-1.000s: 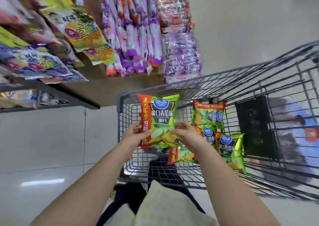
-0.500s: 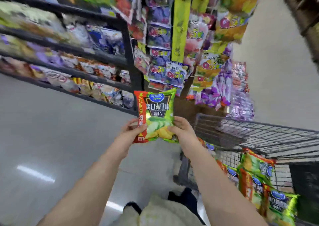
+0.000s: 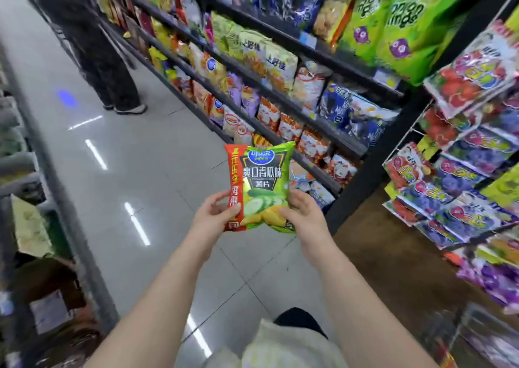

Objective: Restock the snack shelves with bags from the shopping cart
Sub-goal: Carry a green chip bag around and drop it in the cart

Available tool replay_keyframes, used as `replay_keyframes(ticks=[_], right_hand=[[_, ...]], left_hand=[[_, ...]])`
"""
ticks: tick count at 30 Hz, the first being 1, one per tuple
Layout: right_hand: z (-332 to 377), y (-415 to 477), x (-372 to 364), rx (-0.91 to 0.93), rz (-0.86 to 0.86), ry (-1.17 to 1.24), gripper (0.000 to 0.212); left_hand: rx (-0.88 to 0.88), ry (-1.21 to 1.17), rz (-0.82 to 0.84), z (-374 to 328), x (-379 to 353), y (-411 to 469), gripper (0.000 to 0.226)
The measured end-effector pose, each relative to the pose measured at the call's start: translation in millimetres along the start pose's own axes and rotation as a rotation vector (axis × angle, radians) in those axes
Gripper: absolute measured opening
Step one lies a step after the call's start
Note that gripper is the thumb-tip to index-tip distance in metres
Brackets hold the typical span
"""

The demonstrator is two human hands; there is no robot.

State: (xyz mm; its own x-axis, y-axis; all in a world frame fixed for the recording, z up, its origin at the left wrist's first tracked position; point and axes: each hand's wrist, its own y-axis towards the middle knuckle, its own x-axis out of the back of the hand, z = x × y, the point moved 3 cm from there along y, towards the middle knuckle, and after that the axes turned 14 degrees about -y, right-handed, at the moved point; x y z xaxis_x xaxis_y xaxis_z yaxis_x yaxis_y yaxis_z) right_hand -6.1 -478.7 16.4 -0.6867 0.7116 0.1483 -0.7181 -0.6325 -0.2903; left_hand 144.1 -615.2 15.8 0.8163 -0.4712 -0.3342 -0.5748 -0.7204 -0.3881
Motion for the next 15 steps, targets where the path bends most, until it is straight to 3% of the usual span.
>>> replay_keyframes(ticks=[11, 15], right_hand=[[80.2, 180.8, -99.4, 0.036, 0.262, -0.071, 0.063], [143.1, 272.2, -135.5, 0.104, 0.326, -0.002, 0.052]], left_hand=[[-0.134, -0.051, -0.169, -84.6, 46.3, 144.4, 0.042], [-0.230, -0.050, -0.215, -151.0, 42.6, 223.3, 0.040]])
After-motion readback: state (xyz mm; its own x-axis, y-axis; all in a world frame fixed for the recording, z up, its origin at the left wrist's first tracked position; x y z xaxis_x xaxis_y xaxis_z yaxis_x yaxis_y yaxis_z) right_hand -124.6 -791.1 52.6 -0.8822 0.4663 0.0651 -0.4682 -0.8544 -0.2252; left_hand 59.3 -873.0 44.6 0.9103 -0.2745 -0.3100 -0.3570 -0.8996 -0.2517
